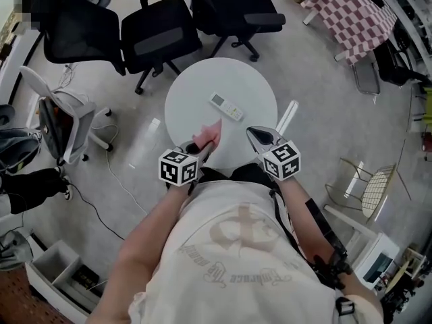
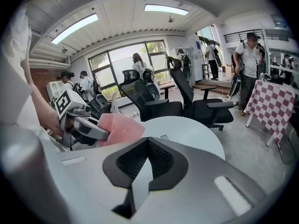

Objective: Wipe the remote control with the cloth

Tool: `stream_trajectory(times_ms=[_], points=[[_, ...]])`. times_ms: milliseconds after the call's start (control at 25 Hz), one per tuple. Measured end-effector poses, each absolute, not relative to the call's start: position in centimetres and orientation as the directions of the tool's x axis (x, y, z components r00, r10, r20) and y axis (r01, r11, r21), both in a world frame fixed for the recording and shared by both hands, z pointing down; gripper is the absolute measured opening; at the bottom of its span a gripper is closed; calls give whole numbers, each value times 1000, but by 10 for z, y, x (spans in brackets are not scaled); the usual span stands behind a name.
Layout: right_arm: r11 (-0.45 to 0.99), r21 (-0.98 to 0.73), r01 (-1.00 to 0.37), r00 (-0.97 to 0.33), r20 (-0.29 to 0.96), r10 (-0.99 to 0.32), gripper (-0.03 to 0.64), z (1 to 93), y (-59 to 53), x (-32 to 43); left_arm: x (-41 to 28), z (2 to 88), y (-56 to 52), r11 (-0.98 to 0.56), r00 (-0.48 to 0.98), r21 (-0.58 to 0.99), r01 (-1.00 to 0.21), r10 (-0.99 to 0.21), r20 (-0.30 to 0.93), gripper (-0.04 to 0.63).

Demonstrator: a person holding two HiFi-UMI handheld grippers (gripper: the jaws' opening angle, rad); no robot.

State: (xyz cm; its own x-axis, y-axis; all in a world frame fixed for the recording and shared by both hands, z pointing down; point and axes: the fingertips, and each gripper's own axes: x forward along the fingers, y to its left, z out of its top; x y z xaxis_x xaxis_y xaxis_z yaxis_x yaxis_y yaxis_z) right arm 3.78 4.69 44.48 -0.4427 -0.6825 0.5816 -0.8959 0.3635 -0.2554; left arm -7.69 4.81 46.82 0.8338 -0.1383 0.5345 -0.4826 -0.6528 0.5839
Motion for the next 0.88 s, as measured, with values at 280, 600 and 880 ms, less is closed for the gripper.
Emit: stream_trajectory(times_ms=[280, 600, 880], points=[[389, -174, -905, -397, 676, -621, 8, 475, 40, 41, -79, 486, 43, -624, 829, 611, -488, -112, 548, 37], [459, -149, -876, -401, 752, -523, 9, 522, 33, 57, -60, 499, 23, -620, 788, 585, -522, -89, 609, 37], [452, -162, -877, -391, 786, -478, 14, 563, 8, 74, -37, 519, 4, -613, 752, 574, -543, -52, 657, 37]])
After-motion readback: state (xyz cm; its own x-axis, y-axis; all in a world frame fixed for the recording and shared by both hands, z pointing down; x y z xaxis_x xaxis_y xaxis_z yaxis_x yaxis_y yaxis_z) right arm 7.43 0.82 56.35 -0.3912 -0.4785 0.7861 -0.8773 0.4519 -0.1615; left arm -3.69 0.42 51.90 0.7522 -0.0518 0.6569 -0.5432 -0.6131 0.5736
